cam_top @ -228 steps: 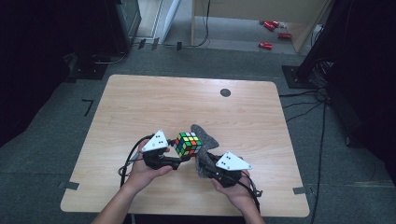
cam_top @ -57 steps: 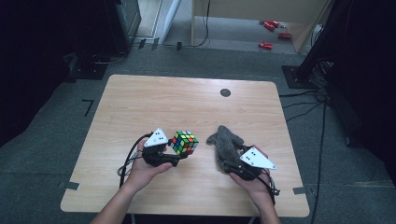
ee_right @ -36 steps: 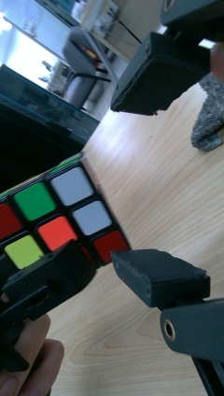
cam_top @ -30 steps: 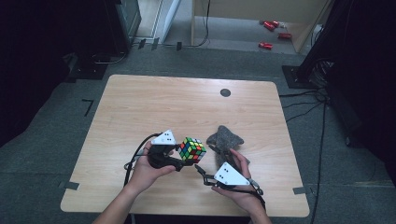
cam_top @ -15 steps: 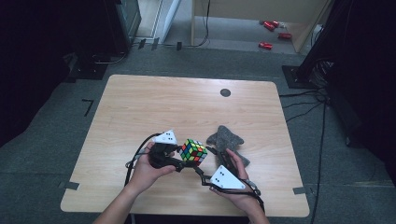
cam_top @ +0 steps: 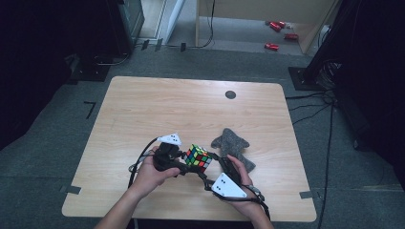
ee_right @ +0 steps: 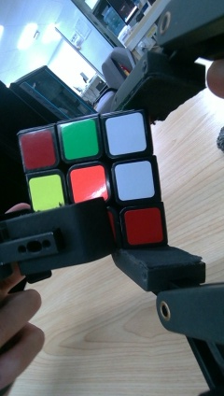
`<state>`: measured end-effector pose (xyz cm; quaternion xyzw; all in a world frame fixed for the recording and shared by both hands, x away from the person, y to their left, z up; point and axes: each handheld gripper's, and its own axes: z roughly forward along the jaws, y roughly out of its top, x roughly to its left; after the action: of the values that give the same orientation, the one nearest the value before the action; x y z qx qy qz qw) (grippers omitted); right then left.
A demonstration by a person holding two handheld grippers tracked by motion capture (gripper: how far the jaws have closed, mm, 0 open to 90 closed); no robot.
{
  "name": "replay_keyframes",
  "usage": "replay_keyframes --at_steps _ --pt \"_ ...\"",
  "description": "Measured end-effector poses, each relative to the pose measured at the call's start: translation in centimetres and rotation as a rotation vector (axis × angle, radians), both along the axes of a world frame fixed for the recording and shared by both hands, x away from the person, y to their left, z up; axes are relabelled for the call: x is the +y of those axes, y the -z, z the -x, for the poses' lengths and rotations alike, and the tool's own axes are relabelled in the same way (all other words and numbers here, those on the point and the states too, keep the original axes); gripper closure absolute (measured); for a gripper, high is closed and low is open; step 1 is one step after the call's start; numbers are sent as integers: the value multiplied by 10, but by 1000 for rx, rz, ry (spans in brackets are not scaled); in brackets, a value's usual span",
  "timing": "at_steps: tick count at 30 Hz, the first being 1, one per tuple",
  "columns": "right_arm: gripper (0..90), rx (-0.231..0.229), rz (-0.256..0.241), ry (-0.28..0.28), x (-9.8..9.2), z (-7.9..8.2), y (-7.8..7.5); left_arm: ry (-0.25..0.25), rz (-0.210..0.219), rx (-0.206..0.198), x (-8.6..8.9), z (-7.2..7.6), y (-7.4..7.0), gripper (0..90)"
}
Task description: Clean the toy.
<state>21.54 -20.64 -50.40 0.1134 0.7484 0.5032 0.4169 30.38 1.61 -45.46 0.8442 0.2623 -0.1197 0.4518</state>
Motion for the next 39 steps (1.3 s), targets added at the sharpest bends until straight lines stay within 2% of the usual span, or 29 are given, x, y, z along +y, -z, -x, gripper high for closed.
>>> replay_keyframes --at_steps 2,4,11,14,17,24,26,28,29,33,35,37,38,39 --pt "335 -3 11 -3 0 1 0 -4 8 12 1 0 1 345" --pt "336 8 -1 -9 -1 1 -1 -4 21 25 1 0 1 343" --pt "338 26 -24 -27 -3 1 -3 10 48 24 3 0 0 330" --pt "339 47 -49 -38 -5 1 -5 16 66 -2 5 2 -2 306" --pt "339 63 -55 -22 -8 0 -5 9 92 -20 9 0 -4 283" --pt "339 105 -88 21 -20 -5 -8 -12 147 -131 19 2 -10 225" --pt "339 116 -114 34 -26 -8 -8 -14 166 -141 21 2 -11 224" --pt "340 132 -144 40 -31 -9 -9 -11 195 -128 22 1 -10 224" --pt "340 142 -160 39 -32 -10 -9 -24 192 -138 22 1 -9 225" --pt "340 190 -203 63 -38 -13 -11 -66 190 -197 23 2 -6 225" --pt "341 218 -221 72 -41 -14 -13 -87 179 -244 23 3 -2 225" --pt "341 251 -243 83 -44 -15 -15 -100 144 -319 21 5 2 235" --pt "341 268 -259 89 -45 -15 -16 -105 121 -370 19 8 5 238" --pt "341 289 -277 92 -46 -16 -17 -103 103 -398 17 9 7 237"
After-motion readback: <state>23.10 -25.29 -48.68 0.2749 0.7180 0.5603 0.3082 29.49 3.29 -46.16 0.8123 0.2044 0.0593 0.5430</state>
